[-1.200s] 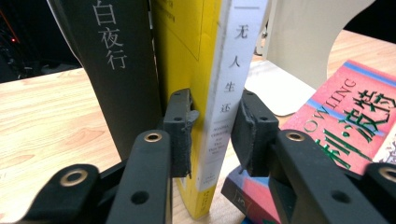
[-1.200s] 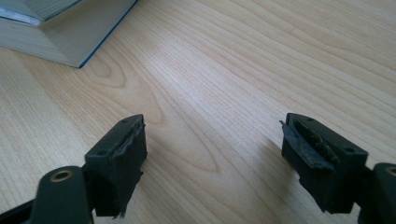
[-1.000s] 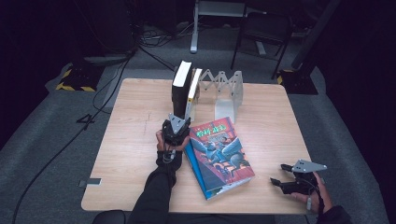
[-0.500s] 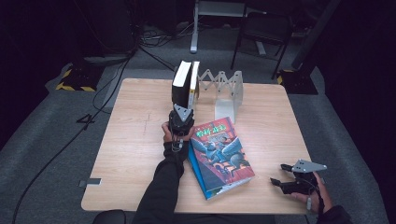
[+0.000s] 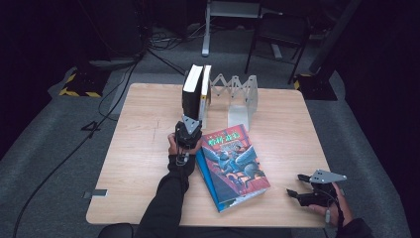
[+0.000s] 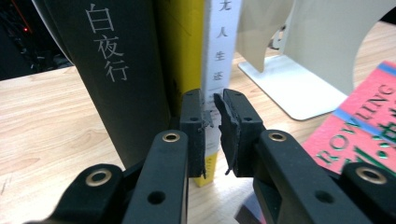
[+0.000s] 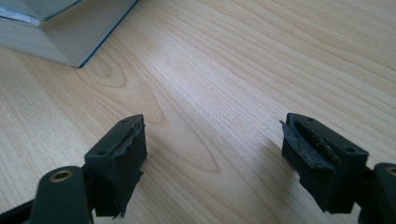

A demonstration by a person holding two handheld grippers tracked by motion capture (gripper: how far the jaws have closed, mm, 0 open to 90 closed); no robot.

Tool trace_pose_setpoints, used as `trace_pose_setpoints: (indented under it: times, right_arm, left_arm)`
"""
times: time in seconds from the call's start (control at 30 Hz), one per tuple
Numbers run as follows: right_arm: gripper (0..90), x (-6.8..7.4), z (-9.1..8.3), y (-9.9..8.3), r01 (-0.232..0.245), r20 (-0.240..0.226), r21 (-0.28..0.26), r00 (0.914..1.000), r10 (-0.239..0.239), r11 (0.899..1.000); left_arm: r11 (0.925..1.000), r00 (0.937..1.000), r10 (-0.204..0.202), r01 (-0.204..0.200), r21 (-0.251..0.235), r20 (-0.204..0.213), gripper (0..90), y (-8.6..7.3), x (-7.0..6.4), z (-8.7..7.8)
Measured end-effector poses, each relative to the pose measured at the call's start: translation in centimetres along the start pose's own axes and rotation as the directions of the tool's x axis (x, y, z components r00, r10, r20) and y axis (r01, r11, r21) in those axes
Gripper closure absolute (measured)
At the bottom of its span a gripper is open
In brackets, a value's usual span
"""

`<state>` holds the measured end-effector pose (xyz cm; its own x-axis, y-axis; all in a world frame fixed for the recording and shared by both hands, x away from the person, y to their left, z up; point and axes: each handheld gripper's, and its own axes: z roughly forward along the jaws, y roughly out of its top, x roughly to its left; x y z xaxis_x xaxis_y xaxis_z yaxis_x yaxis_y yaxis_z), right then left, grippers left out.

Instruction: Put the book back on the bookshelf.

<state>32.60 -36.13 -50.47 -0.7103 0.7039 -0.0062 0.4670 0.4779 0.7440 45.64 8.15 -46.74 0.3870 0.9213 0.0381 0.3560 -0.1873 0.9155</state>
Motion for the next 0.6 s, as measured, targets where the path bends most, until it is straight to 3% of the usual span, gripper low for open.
trace_pose_setpoints:
  times: [0.1, 0.23, 0.6]
  right_arm:
    - [21.6, 0.0, 0.0, 0.0, 0.0, -0.002, 0.001, 1.0, 0.0, 1.0]
    - [21.6, 0.0, 0.0, 0.0, 0.001, -0.002, 0.0, 1.0, -0.001, 1.0]
    - [21.6, 0.0, 0.0, 0.0, 0.001, -0.002, 0.0, 1.0, -0.001, 1.0]
  left_arm:
    - [0.9995, 0.9992, 0.031, -0.031, 0.01, -0.027, 78.8, 0.5, -0.2, 0.3]
    - [0.9991, 0.9972, 0.035, -0.033, 0.025, -0.066, 78.9, 1.0, -0.4, 0.9]
    - [0.9989, 0.9972, 0.03, -0.028, 0.037, -0.069, 78.9, 1.7, 0.0, 2.0]
